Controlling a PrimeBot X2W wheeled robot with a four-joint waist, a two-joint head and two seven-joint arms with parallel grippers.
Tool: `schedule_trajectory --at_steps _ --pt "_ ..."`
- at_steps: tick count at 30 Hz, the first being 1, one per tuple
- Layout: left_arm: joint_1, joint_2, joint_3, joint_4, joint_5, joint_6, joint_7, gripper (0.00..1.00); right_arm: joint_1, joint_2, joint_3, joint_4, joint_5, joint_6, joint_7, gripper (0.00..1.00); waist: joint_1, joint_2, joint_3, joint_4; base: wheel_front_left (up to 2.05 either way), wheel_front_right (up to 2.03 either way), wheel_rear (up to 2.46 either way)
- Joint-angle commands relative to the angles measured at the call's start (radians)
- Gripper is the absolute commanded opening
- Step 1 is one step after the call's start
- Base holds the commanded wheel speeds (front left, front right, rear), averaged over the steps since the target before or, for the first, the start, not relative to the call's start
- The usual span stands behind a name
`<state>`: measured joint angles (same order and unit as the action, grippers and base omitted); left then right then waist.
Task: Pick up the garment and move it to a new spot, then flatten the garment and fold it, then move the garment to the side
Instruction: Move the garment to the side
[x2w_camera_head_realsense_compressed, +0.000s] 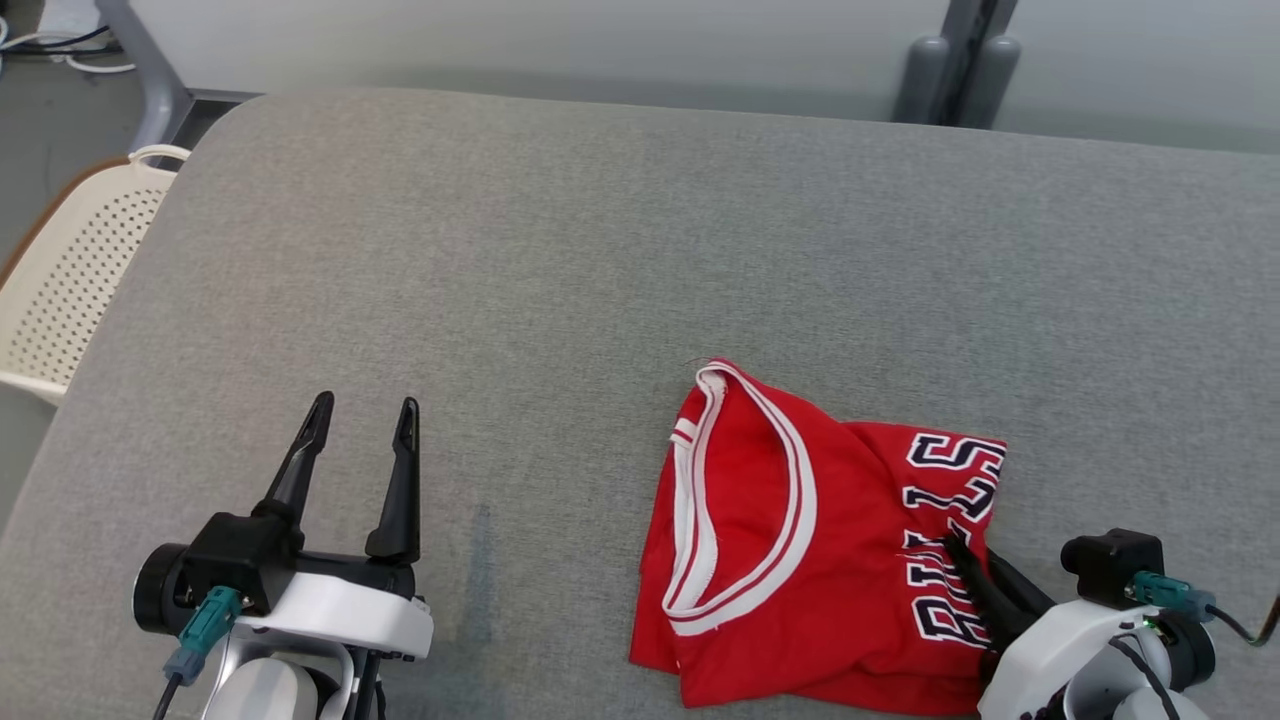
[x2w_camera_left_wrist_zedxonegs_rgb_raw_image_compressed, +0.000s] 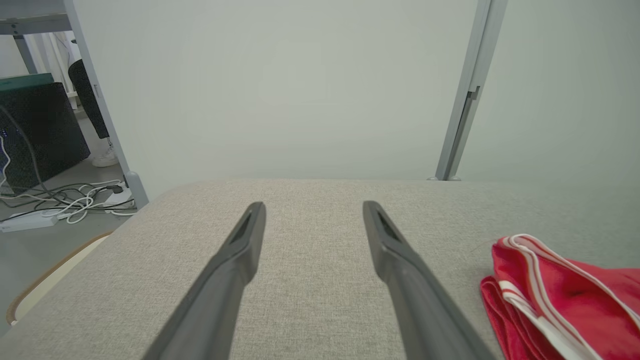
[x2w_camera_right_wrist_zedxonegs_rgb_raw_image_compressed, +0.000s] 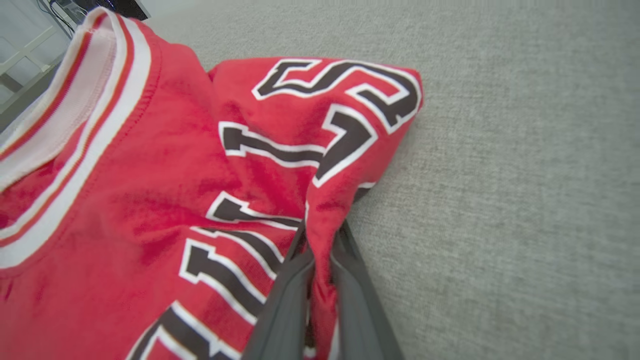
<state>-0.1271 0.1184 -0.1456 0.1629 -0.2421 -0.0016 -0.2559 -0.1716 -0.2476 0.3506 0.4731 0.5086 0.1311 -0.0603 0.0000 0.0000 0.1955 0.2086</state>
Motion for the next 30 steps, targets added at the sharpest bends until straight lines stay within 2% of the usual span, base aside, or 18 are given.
schedule_trajectory --at_steps 1,7,12,13,17,24,30 --pt "-0.011 0.004 0.002 -0.002 0.003 0.000 -0.004 1.00 0.008 -0.013 0.007 0.021 0.004 -0.001 -0.002 0.00 0.0000 0.0000 -0.005 -0.015 0.00 0.00 0.00" --pt "0.009 0.018 0.004 -0.012 0.010 0.001 -0.007 1.00 0.004 -0.063 0.002 0.012 0.002 -0.003 -0.034 0.00 0.0000 0.0000 -0.019 -0.102 0.00 0.00 0.00" --pt "0.014 0.034 0.007 -0.029 0.015 0.007 -0.006 1.00 0.014 -0.107 -0.018 -0.005 -0.014 -0.003 -0.047 0.00 0.0000 0.0000 -0.016 -0.207 0.00 0.00 0.00" --pt "0.010 0.041 0.005 -0.036 0.017 0.006 -0.001 1.00 0.009 -0.122 -0.029 -0.014 -0.021 -0.002 -0.050 0.00 0.0000 0.0000 -0.010 -0.251 0.00 0.00 0.00" --pt "-0.009 0.049 -0.005 -0.056 0.023 0.007 0.009 1.00 -0.019 -0.144 -0.053 -0.037 -0.033 -0.001 -0.057 0.00 0.0000 0.0000 0.006 -0.326 0.00 0.00 0.00" --pt "-0.060 0.065 -0.022 -0.095 0.043 -0.001 0.033 1.00 -0.127 -0.173 -0.077 -0.072 -0.047 0.000 -0.071 0.00 0.0000 0.0000 0.077 -0.396 0.00 0.00 0.00" --pt "-0.115 0.092 -0.029 -0.134 0.057 -0.006 0.065 1.00 -0.329 -0.225 -0.101 -0.061 -0.036 0.000 -0.099 0.00 0.0000 0.0000 0.174 -0.440 0.00 0.00 0.00"
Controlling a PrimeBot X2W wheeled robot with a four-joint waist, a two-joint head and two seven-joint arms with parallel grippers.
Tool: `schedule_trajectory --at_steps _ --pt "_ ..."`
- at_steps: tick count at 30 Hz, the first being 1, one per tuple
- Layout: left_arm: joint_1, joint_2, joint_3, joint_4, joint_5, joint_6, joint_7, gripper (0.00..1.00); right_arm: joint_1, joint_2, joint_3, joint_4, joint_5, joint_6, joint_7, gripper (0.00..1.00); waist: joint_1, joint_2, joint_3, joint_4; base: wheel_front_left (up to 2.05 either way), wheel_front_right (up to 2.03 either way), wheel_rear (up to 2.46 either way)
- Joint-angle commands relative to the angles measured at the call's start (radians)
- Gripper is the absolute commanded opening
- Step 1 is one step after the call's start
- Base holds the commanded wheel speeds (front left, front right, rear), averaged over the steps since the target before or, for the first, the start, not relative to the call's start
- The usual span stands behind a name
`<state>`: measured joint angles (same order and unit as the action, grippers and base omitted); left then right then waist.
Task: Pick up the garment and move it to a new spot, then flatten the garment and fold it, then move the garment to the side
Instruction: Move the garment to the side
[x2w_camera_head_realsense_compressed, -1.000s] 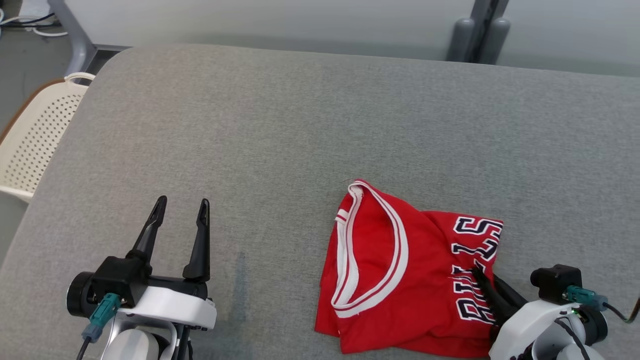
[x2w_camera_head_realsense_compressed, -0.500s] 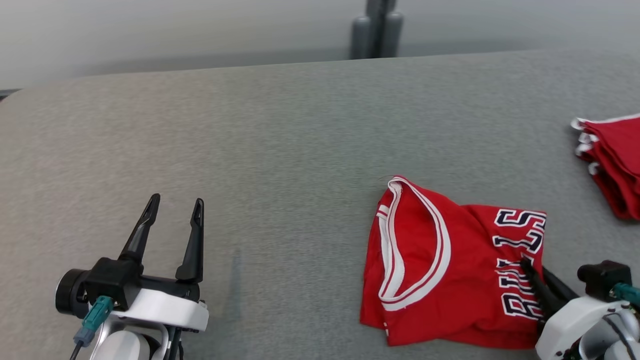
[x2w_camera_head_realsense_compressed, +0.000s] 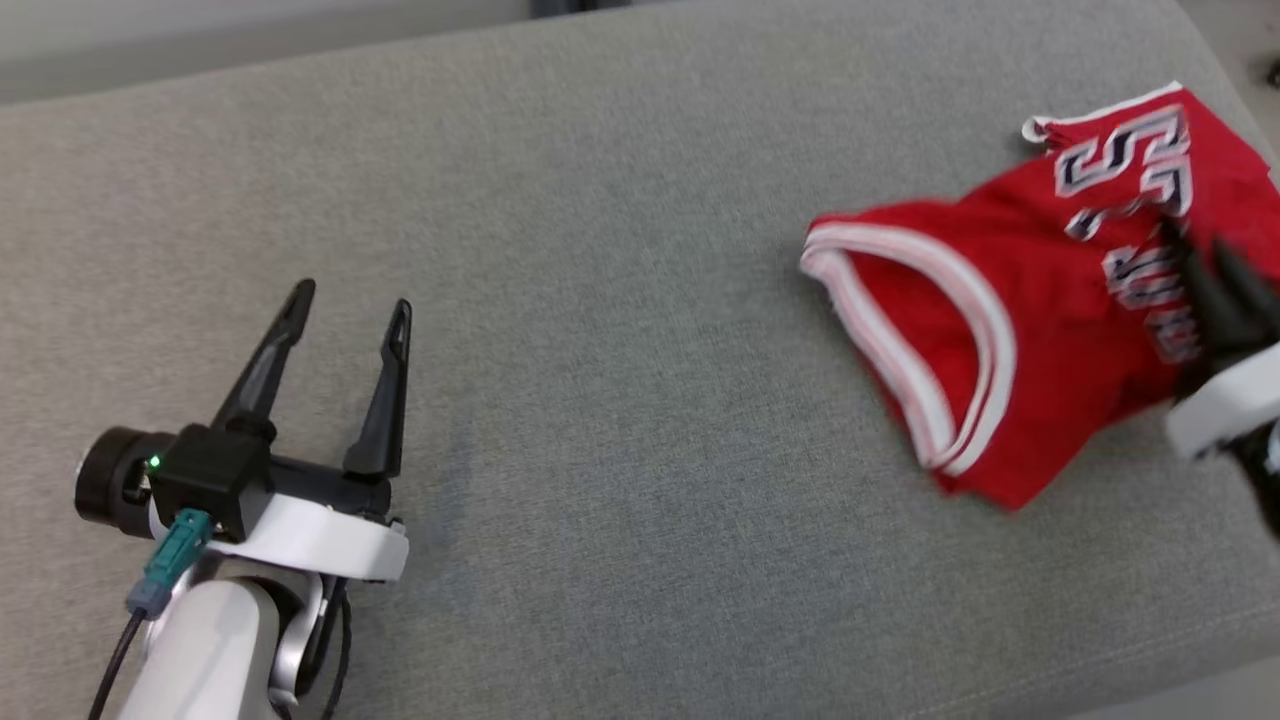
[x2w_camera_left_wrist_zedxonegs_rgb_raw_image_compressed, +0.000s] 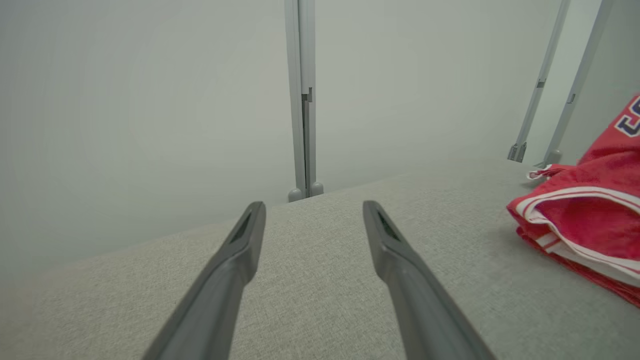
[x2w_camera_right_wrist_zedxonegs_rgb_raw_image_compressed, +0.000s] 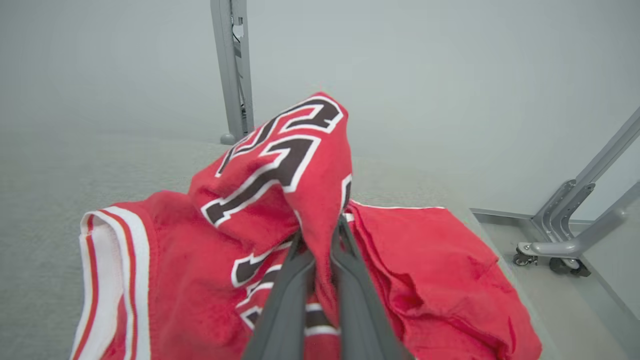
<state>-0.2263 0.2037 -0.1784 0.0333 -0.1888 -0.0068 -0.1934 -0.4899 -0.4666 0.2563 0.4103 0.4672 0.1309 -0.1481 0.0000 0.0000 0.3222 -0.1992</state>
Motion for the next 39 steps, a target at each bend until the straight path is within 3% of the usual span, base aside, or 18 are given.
schedule_trajectory --at_steps 1,13,18,19,20,21,22,26,29,39 --pt "-0.024 0.012 0.002 -0.008 0.005 -0.003 0.007 1.00 -0.044 -0.016 -0.012 0.014 0.013 0.000 -0.013 0.00 0.0000 0.0000 0.062 -0.036 0.00 0.00 0.00" --pt "-0.117 0.060 -0.023 -0.078 0.041 -0.021 0.059 1.00 -0.316 -0.197 -0.060 0.248 0.135 0.000 -0.059 0.00 0.0000 0.0000 0.213 -0.022 0.00 0.00 0.00" --pt "-0.125 0.080 -0.020 -0.100 0.051 -0.015 0.078 1.00 -0.392 -0.190 -0.037 0.373 0.122 0.000 -0.081 0.00 0.0000 0.0000 0.257 -0.024 0.00 0.00 0.00" --pt "-0.127 0.084 -0.019 -0.105 0.051 -0.014 0.081 1.00 -0.411 -0.180 -0.038 0.400 0.118 0.000 -0.086 0.15 0.0000 0.0000 0.265 -0.025 0.00 0.00 0.00" --pt "-0.130 0.088 -0.018 -0.110 0.052 -0.014 0.085 1.00 -0.430 -0.170 -0.036 0.427 0.105 0.000 -0.094 0.40 0.0000 0.0000 0.274 -0.026 0.00 0.00 0.00" --pt "-0.134 0.091 -0.019 -0.114 0.054 -0.015 0.088 1.00 -0.447 -0.160 -0.040 0.456 0.098 0.000 -0.099 0.81 0.0000 0.0000 0.282 -0.026 0.00 0.00 0.00" --pt "-0.137 0.094 -0.021 -0.118 0.055 -0.016 0.092 1.00 -0.460 -0.152 -0.042 0.484 0.086 0.000 -0.105 1.00 0.0000 0.0000 0.289 -0.025 0.00 0.00 0.00" --pt "-0.141 0.101 -0.026 -0.130 0.059 -0.017 0.101 1.00 -0.505 -0.119 -0.067 0.564 0.046 0.000 -0.117 1.00 0.0000 0.0000 0.307 -0.021 0.00 0.00 0.00" --pt "-0.141 0.105 -0.025 -0.131 0.059 -0.011 0.104 1.00 -0.511 -0.104 -0.095 0.556 0.009 0.000 -0.119 1.00 0.0000 0.0000 0.307 -0.023 0.00 0.00 0.00" --pt "-0.075 0.092 -0.003 -0.101 0.023 0.020 0.074 1.00 -0.340 0.050 -0.240 0.291 -0.103 0.000 -0.117 1.00 0.0000 0.0000 0.214 -0.038 0.00 0.00 0.00"
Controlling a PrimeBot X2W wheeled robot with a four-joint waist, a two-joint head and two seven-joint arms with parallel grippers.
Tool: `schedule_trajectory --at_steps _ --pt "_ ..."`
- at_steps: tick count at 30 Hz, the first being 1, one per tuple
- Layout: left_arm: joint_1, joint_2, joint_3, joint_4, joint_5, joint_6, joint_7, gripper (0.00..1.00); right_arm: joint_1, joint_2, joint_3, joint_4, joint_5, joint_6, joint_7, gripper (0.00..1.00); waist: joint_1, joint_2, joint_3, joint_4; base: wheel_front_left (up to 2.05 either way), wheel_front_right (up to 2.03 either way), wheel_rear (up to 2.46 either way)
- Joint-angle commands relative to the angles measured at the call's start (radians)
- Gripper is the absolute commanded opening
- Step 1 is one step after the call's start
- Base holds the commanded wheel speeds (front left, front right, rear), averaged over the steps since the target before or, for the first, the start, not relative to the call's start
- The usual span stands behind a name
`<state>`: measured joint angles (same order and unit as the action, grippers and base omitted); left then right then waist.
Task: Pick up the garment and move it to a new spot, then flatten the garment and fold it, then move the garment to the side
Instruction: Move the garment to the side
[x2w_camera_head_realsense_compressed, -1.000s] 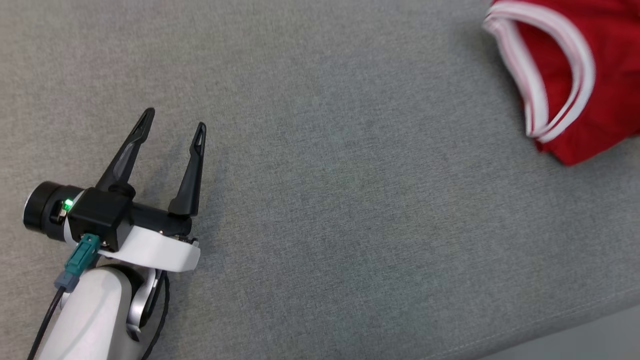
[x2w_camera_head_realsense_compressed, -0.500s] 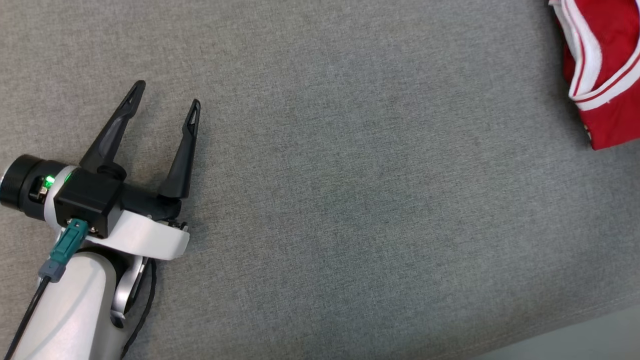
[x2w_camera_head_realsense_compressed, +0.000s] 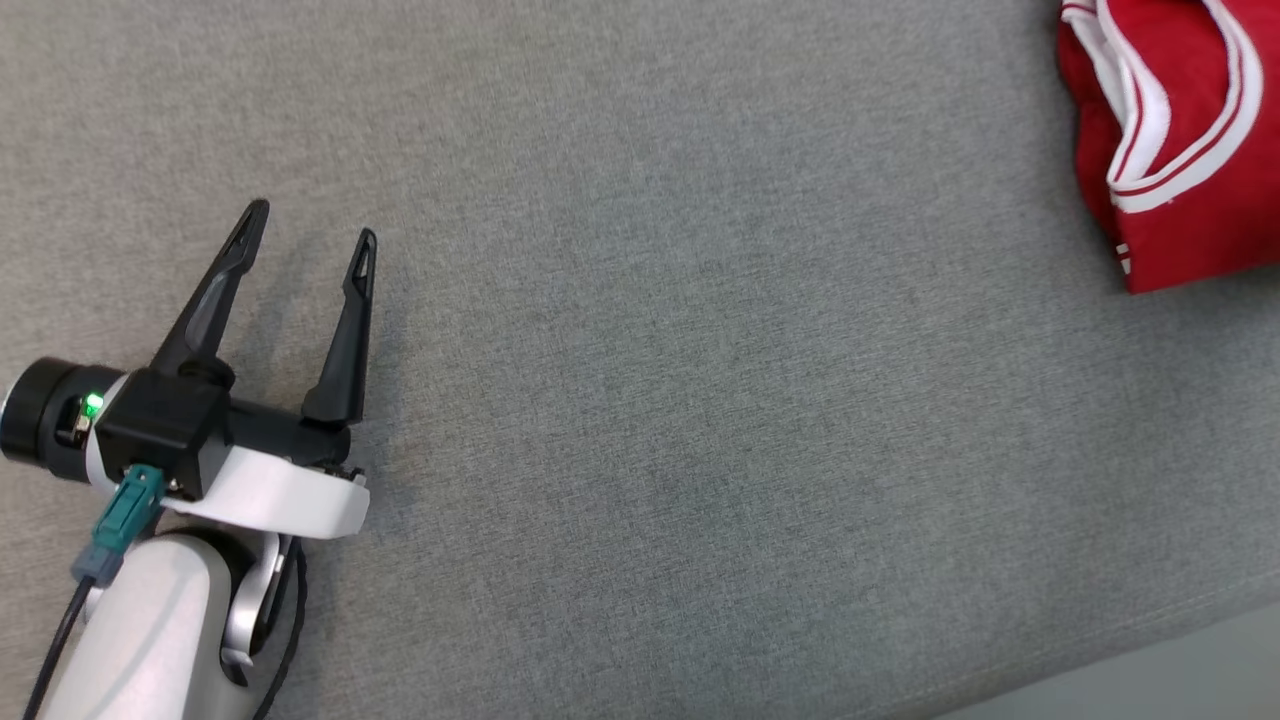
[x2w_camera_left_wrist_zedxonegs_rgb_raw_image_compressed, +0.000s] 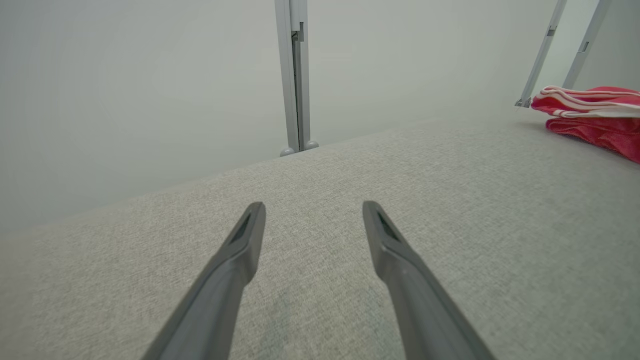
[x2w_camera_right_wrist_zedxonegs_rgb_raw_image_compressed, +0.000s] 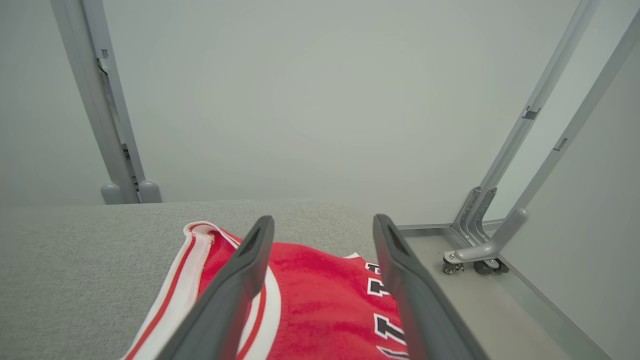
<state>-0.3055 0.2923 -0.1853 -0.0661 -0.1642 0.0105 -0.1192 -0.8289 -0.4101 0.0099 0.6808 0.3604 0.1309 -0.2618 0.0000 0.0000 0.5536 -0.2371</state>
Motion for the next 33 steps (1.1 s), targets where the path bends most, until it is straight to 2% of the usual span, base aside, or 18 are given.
schedule_trajectory --at_steps 1,10,19,33 --pt "0.014 0.000 0.005 0.005 -0.007 0.006 -0.005 1.00 0.031 0.011 -0.004 -0.019 -0.006 0.000 -0.003 1.00 0.0000 0.0000 -0.033 0.002 0.00 0.00 0.00" --pt "0.078 -0.038 0.021 0.061 -0.054 0.035 -0.053 1.00 0.315 0.153 -0.066 -0.318 -0.054 0.000 -0.003 1.00 0.0000 0.0000 -0.157 0.042 0.00 0.00 0.00" --pt "0.170 -0.068 0.054 0.097 -0.101 0.071 -0.091 1.00 0.556 0.255 -0.040 -0.500 -0.084 0.000 -0.003 1.00 0.0000 0.0000 -0.267 0.096 0.00 0.00 0.00" --pt "0.281 -0.070 0.079 0.124 -0.140 0.091 -0.108 1.00 0.715 0.292 -0.013 -0.633 -0.138 0.000 0.056 1.00 0.0000 0.0000 -0.390 0.176 0.00 0.00 0.00"
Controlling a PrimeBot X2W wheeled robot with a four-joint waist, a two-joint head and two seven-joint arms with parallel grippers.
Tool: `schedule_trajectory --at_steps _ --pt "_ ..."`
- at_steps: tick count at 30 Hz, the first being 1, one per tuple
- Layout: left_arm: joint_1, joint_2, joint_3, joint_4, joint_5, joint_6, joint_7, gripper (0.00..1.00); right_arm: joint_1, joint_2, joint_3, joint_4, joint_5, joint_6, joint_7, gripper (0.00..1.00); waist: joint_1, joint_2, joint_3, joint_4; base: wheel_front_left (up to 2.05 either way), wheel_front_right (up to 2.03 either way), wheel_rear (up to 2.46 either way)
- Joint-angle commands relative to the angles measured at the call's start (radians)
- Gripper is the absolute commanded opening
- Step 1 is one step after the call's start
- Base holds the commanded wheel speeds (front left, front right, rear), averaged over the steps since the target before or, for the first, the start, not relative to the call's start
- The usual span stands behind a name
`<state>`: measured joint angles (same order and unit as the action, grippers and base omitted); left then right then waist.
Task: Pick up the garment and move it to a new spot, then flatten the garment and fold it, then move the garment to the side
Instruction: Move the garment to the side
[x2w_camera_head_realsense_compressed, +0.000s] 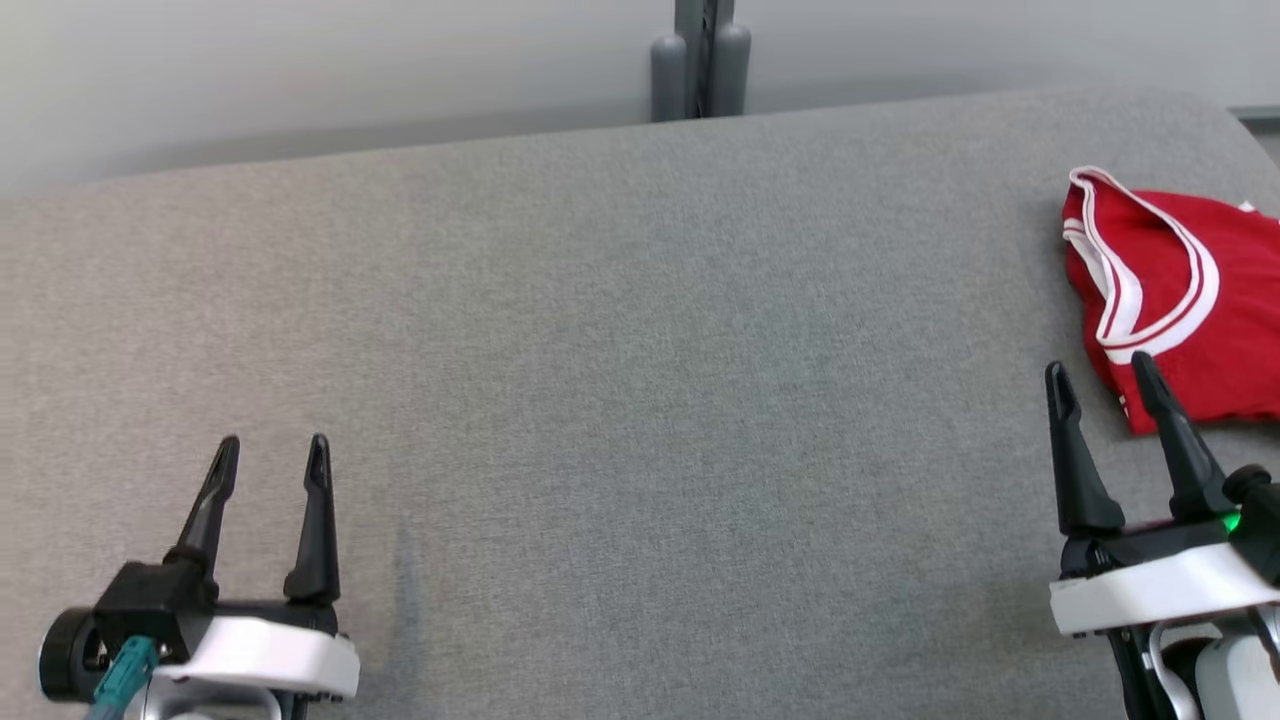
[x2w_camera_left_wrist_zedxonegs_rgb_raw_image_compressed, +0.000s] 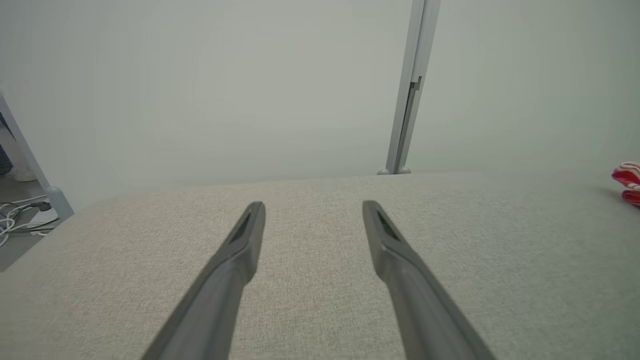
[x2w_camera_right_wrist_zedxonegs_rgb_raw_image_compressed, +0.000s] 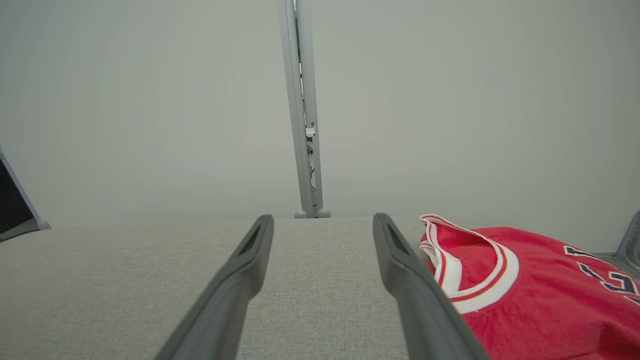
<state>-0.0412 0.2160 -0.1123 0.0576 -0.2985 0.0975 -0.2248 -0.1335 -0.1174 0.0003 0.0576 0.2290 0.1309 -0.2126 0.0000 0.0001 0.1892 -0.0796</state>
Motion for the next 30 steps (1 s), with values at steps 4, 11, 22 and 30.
schedule_trajectory --at_steps 4,11,22,30 --pt "0.075 0.010 0.010 -0.007 -0.014 0.014 0.002 1.00 0.073 0.007 0.000 -0.040 -0.015 0.000 0.037 1.00 0.0000 -0.0001 -0.074 0.030 0.00 0.00 0.00" --pt "0.134 0.011 0.008 -0.017 -0.023 0.027 0.013 1.00 0.137 0.013 -0.012 -0.051 -0.022 0.000 0.062 1.00 0.0000 -0.0001 -0.135 0.043 0.00 0.00 0.00" --pt "0.201 0.021 -0.013 -0.038 -0.022 0.029 0.036 1.00 0.226 0.026 -0.034 -0.060 -0.032 0.000 0.090 1.00 0.0000 -0.0001 -0.208 0.047 0.00 0.00 0.00" --pt "0.216 0.030 -0.022 -0.033 -0.025 0.029 0.045 1.00 0.260 0.036 -0.057 -0.074 -0.045 0.000 0.103 1.00 0.0000 -0.0001 -0.225 0.054 0.00 0.00 0.00"
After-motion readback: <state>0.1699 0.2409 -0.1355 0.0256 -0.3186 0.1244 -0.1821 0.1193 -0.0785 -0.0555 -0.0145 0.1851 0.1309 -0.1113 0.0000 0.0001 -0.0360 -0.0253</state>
